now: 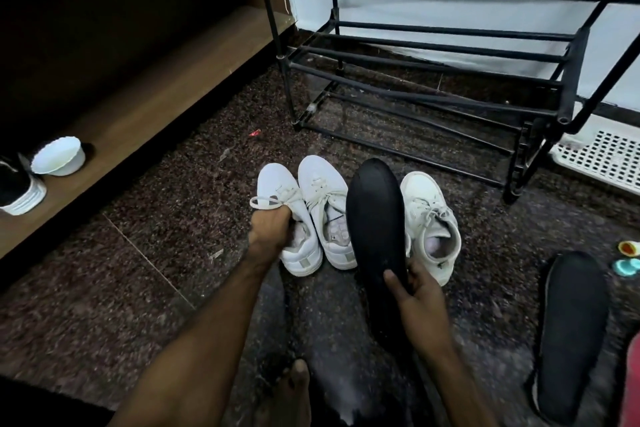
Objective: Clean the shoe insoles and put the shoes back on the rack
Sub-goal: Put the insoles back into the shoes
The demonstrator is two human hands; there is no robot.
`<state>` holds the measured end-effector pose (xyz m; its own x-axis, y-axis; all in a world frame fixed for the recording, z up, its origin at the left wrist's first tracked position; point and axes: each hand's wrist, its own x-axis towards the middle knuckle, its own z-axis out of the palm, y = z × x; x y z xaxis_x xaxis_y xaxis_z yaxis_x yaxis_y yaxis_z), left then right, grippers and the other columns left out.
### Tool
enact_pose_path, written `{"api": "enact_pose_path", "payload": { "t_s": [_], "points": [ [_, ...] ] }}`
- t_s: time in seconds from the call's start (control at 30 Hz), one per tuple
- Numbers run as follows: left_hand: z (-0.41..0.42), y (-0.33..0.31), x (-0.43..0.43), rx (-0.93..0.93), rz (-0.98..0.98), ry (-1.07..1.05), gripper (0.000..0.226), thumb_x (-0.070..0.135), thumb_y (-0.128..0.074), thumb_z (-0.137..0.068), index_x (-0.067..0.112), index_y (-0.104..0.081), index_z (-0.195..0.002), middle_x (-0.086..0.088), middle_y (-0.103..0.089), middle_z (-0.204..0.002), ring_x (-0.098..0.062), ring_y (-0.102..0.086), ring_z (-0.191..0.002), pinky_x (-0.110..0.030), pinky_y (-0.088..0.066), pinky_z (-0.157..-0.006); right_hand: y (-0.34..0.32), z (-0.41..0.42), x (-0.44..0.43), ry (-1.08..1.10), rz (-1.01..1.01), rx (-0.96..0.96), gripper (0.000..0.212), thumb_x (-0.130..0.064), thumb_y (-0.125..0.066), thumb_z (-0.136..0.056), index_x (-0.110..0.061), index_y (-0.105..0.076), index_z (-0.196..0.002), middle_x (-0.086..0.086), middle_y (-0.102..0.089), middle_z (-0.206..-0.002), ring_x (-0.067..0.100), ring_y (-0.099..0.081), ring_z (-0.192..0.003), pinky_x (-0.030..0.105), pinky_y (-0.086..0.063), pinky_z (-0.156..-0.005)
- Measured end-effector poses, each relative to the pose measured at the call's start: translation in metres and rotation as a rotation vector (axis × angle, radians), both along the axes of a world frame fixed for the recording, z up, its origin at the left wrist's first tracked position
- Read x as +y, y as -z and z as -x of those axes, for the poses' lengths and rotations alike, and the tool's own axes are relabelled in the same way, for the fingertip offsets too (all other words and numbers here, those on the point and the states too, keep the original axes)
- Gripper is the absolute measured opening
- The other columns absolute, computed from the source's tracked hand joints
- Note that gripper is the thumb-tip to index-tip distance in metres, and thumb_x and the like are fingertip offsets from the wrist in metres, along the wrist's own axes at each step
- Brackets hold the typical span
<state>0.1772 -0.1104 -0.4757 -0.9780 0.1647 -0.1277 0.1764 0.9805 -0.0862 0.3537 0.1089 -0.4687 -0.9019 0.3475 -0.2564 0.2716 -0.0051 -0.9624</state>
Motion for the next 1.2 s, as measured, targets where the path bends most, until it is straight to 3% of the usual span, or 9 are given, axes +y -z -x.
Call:
{"api": "enact_pose_path", "payload": {
  "t_s": [0.2, 0.3, 0.4, 0.53, 0.63, 0.73, 0.87, 1.07, 1.2],
  "points": [
    [-0.030, -0.022, -0.002, -0.066, -0.035, -0.090, 0.025, 0.028, -0.057, -0.087, 0.009, -0.064, -0.103, -0.016, -0.068, -0.104, -0.037, -0.064, -0.098, -0.039, -0.049, -0.078, -0.033, 0.008, -0.025, -0.081, 0.170, -0.013, 0.030, -0.004, -0.065, -0.088, -0.007, -0.060, -0.117, 0.007, -0.073, -0.105, 0.020, -0.069, -0.098, 0.043, -0.053, -0.092],
    [-0.050, -0.035, 0.002, -0.071, -0.128, -0.063, 0.026, 0.031, -0.059, -0.086, 0.008, -0.064, -0.095, -0.017, -0.068, -0.097, -0.038, -0.065, -0.093, -0.039, -0.049, -0.074, -0.054, 0.001, -0.016, -0.187, 0.106, -0.040, 0.034, -0.006, -0.067, -0.087, -0.012, -0.056, -0.119, 0.005, -0.072, -0.106, 0.019, -0.069, -0.097, 0.040, -0.053, -0.091],
    [-0.068, -0.048, 0.008, -0.139, -0.215, -0.061, 0.024, 0.029, -0.063, -0.082, 0.007, -0.068, -0.092, -0.017, -0.068, -0.097, -0.034, -0.064, -0.094, -0.035, -0.048, -0.076, -0.082, -0.011, 0.009, -0.288, 0.041, -0.144, 0.030, -0.003, -0.066, -0.087, -0.009, -0.058, -0.115, 0.007, -0.071, -0.100, 0.015, -0.067, -0.084, 0.032, -0.054, -0.082],
    [-0.094, -0.055, 0.010, -0.244, -0.296, -0.033, 0.022, 0.025, -0.068, -0.078, 0.006, -0.070, -0.088, -0.014, -0.068, -0.096, -0.030, -0.062, -0.095, -0.032, -0.045, -0.079, -0.125, -0.029, 0.039, -0.624, -0.132, -0.284, 0.019, -0.004, -0.065, -0.089, -0.011, -0.065, -0.107, 0.007, -0.071, -0.091, 0.008, -0.063, -0.069, 0.020, -0.052, -0.066],
    [-0.109, -0.053, 0.012, -0.295, -0.309, -0.032, 0.023, 0.027, -0.068, -0.074, 0.005, -0.067, -0.075, -0.015, -0.069, -0.081, -0.031, -0.065, -0.081, -0.032, -0.044, -0.065, -0.138, -0.040, 0.046, -0.757, -0.204, -0.332, 0.017, -0.004, -0.066, -0.088, -0.008, -0.070, -0.104, 0.009, -0.074, -0.098, 0.014, -0.067, -0.081, 0.029, -0.054, -0.081],
    [-0.118, -0.053, 0.015, -0.298, -0.322, -0.003, 0.023, 0.027, -0.068, -0.073, 0.004, -0.069, -0.074, -0.017, -0.069, -0.079, -0.031, -0.065, -0.080, -0.032, -0.044, -0.064, -0.145, -0.048, 0.042, -0.833, -0.205, -0.405, 0.020, -0.006, -0.068, -0.086, -0.011, -0.073, -0.104, 0.013, -0.073, -0.105, 0.020, -0.067, -0.090, 0.034, -0.053, -0.088],
    [-0.117, -0.052, 0.019, -0.315, -0.320, 0.034, 0.024, 0.027, -0.070, -0.073, 0.004, -0.071, -0.076, -0.017, -0.070, -0.080, -0.032, -0.063, -0.081, -0.033, -0.044, -0.067, -0.149, -0.049, 0.029, -0.874, -0.360, -0.481, 0.018, -0.013, -0.071, -0.084, -0.011, -0.074, -0.102, 0.007, -0.073, -0.089, 0.011, -0.063, -0.069, 0.020, -0.051, -0.061],
    [-0.123, -0.046, 0.019, -0.313, -0.341, 0.054, 0.020, 0.025, -0.071, -0.072, 0.005, -0.073, -0.078, -0.014, -0.070, -0.081, -0.028, -0.065, -0.081, -0.027, -0.038, -0.062, -0.136, -0.041, 0.019, -0.858, -0.589, -0.528, 0.023, -0.022, -0.072, -0.079, -0.002, -0.073, -0.091, 0.007, -0.066, -0.077, 0.016, -0.057, -0.066, 0.026, -0.043, -0.060],
    [-0.130, -0.039, 0.020, -0.297, -0.356, 0.047, 0.025, 0.025, -0.070, -0.073, 0.002, -0.070, -0.079, -0.017, -0.067, -0.088, -0.032, -0.064, -0.085, -0.032, -0.045, -0.066, -0.124, -0.044, 0.012, -0.799, -0.670, -0.559, 0.022, -0.025, -0.074, -0.074, -0.006, -0.066, -0.080, 0.004, -0.061, -0.066, 0.014, -0.054, -0.053, 0.019, -0.038, -0.048]
  ]
}}
